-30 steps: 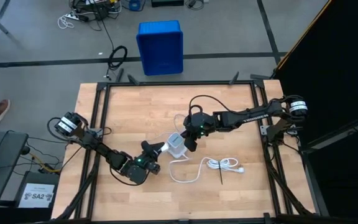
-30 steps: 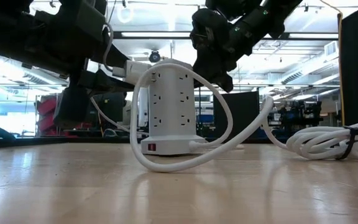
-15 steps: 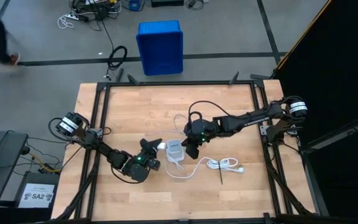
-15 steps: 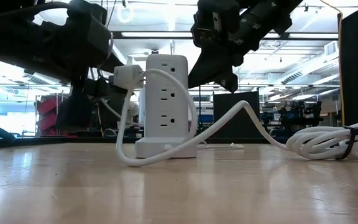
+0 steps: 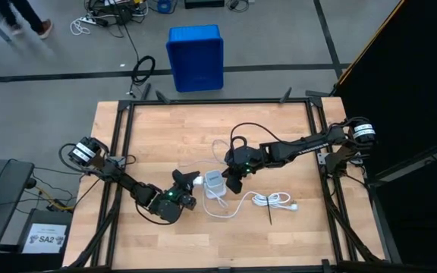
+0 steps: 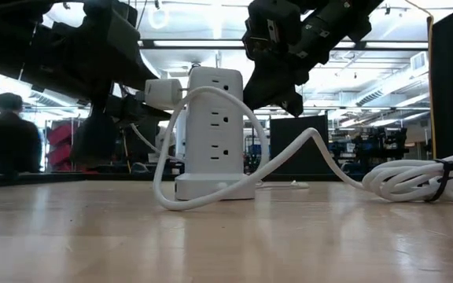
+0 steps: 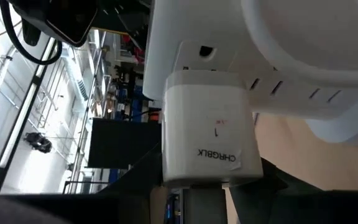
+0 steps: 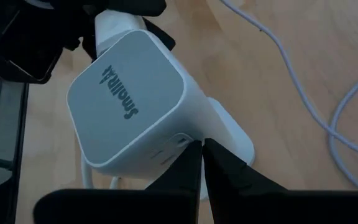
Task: Insert USB
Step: Insert the white charger adapter into the white outlet extension
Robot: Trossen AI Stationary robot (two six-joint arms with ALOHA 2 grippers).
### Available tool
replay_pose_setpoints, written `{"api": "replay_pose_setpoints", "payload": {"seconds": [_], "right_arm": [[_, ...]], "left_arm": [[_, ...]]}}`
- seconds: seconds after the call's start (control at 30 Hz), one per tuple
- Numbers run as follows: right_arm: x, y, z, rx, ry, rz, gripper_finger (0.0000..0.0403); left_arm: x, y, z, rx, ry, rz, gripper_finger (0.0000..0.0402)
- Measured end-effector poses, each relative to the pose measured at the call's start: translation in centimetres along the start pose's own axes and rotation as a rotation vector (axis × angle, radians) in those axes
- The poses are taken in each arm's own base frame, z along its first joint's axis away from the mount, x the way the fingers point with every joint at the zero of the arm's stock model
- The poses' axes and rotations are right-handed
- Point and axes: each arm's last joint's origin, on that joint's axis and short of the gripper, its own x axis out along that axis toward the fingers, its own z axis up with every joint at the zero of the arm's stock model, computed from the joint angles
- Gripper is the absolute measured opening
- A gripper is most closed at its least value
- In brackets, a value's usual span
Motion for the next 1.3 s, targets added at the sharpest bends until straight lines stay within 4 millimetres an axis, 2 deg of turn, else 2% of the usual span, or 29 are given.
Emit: {"api": "replay_pose_setpoints", "payload": {"seconds": [0.33,0.4,0.5,0.73,0.93,1.0,1.1,1.2,1.3], "right_arm": [[-0.1,-0.5,0.4,-0.052,-0.036,-0.078,0.0000],[-0.2,-0.8,0.5,-0.067,-0.034,-0.087,0.0000],[-0.6,-0.7,0.8,-0.102,-0.047,-0.090,0.0000],[-3.2,0.3,1.8,-0.162,-0.149,-0.108,0.0000],[-4.3,2.1,2.1,-0.271,-0.220,-0.040,0.0000],[-4.1,2.9,1.8,-0.346,-0.221,0.015,0.0000],[-2.7,4.1,0.8,-0.462,-0.212,0.071,0.0009],[-1.0,5.1,-0.6,-0.595,-0.201,0.083,0.0034],[0.1,6.0,-1.6,-0.717,-0.228,0.018,0.0072]], "left_arm": [[-1.1,-0.2,0.4,0.031,-0.020,0.009,0.0110],[-1.5,-0.3,0.4,0.037,-0.040,-0.005,0.0045],[-1.6,-0.4,0.5,0.027,-0.051,-0.011,0.0003],[-1.6,-0.4,0.5,0.019,-0.054,-0.017,0.0003],[-1.6,-0.4,0.5,0.011,-0.047,-0.010,0.0002],[-1.6,-0.4,0.5,0.008,-0.046,-0.008,0.0001],[-1.6,-0.4,0.4,-0.003,-0.045,-0.008,0.0001],[-1.6,-0.4,0.4,-0.010,-0.046,-0.008,0.0001],[-1.7,-0.4,0.4,-0.013,-0.047,-0.008,0.0001]]}}
